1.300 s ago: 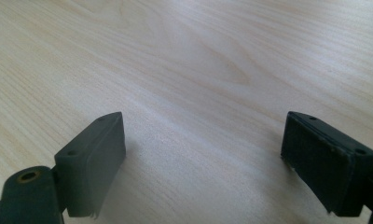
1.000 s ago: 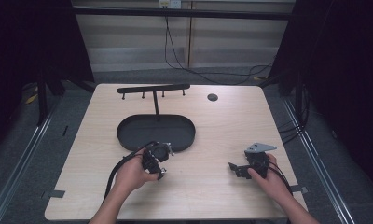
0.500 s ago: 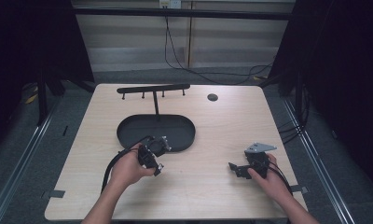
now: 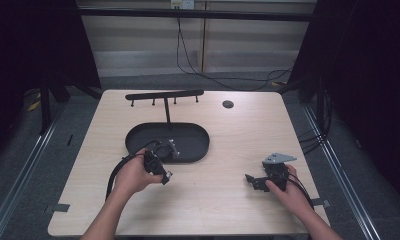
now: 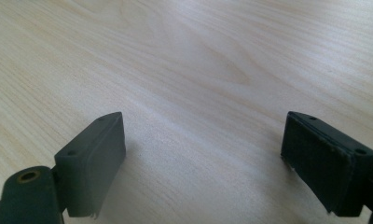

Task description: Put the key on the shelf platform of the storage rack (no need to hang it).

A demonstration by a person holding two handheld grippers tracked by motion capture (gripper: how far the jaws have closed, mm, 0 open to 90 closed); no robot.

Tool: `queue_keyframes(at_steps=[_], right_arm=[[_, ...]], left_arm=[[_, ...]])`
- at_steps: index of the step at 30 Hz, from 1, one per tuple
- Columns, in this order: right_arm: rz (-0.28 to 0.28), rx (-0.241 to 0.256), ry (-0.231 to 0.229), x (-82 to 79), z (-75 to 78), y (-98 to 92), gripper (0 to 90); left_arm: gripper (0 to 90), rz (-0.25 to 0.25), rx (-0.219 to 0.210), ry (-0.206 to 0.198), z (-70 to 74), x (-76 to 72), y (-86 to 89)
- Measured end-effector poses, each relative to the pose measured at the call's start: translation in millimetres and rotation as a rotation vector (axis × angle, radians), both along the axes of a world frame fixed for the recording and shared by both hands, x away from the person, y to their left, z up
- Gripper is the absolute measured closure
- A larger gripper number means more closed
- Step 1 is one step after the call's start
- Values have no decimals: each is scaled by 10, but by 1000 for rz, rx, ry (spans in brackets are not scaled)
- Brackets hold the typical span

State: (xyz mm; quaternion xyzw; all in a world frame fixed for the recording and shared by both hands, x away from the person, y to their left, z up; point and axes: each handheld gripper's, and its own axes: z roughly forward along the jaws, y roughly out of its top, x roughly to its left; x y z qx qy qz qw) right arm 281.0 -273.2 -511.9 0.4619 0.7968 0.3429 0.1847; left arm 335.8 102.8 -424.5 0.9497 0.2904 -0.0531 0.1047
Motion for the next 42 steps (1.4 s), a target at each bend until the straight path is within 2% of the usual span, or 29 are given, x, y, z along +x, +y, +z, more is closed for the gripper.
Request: queue_keyframes(at_steps=[10, 18, 21, 32, 42], right_arm=[[0, 0, 0, 0, 0, 0, 131], [2, -2, 0, 0, 0, -2, 131], [1, -1, 0, 0, 0, -1, 131], [2, -2, 0, 0, 0, -2, 131], [1, -2, -1, 0, 0, -2, 131]], left_arm=[[819, 32, -14, 9, 55, 73, 63], [818, 25, -9, 12, 130, 122, 73], [818, 39, -17, 14, 163, 141, 84], [819, 62, -13, -1, 245, 233, 110], [818, 80, -28, -14, 341, 315, 94]])
